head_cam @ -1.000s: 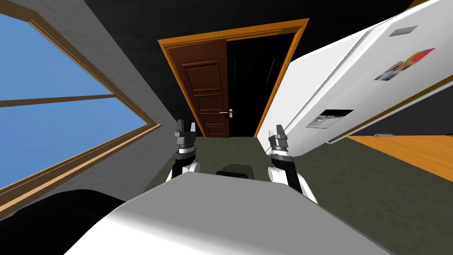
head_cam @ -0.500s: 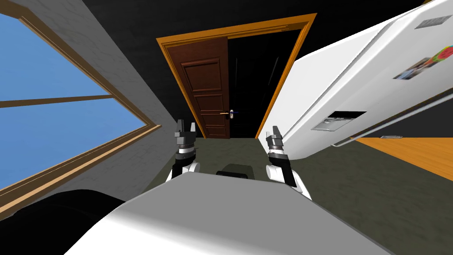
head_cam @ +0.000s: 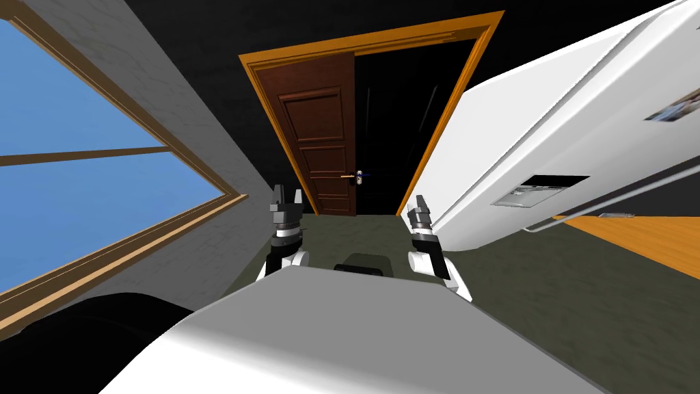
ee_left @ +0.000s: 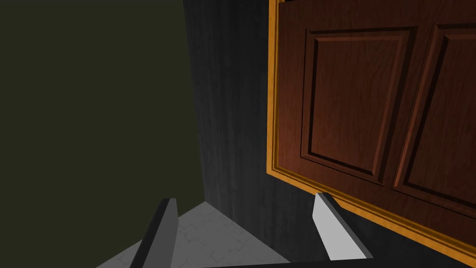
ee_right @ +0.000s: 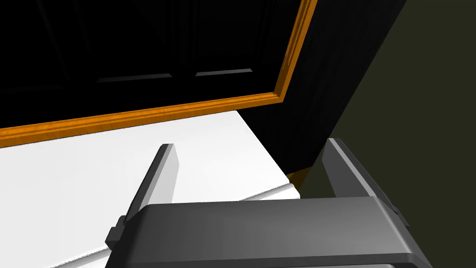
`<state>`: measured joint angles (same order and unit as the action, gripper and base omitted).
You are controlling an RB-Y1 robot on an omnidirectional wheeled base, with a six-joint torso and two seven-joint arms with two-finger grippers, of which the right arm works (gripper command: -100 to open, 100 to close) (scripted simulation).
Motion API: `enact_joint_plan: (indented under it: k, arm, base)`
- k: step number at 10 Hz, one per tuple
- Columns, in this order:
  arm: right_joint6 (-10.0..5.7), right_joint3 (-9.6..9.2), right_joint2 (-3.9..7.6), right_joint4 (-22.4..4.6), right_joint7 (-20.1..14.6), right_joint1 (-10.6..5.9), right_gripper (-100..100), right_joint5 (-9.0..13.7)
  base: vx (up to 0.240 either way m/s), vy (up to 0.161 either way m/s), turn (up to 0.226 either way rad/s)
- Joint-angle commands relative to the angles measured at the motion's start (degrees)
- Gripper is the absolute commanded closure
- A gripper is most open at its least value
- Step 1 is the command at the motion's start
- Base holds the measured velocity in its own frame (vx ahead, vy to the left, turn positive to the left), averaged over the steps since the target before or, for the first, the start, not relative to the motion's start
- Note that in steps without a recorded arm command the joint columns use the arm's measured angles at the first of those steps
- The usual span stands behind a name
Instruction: Pull the door open
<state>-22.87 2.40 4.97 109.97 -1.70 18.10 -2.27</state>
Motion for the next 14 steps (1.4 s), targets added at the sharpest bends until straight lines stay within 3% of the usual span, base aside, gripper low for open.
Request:
enact_joint_plan:
  k: [1,14]
  arm:
    - [-0.43,-0.06,0.27,-2.2,0.0,-0.98,-100,0.4]
    - [-0.78,0.00,2.57,-21.3,-0.2,-12.49,-100,3.9]
  base:
    - [0.096,0.033,0.021]
    - [0.097,0.034,0.019]
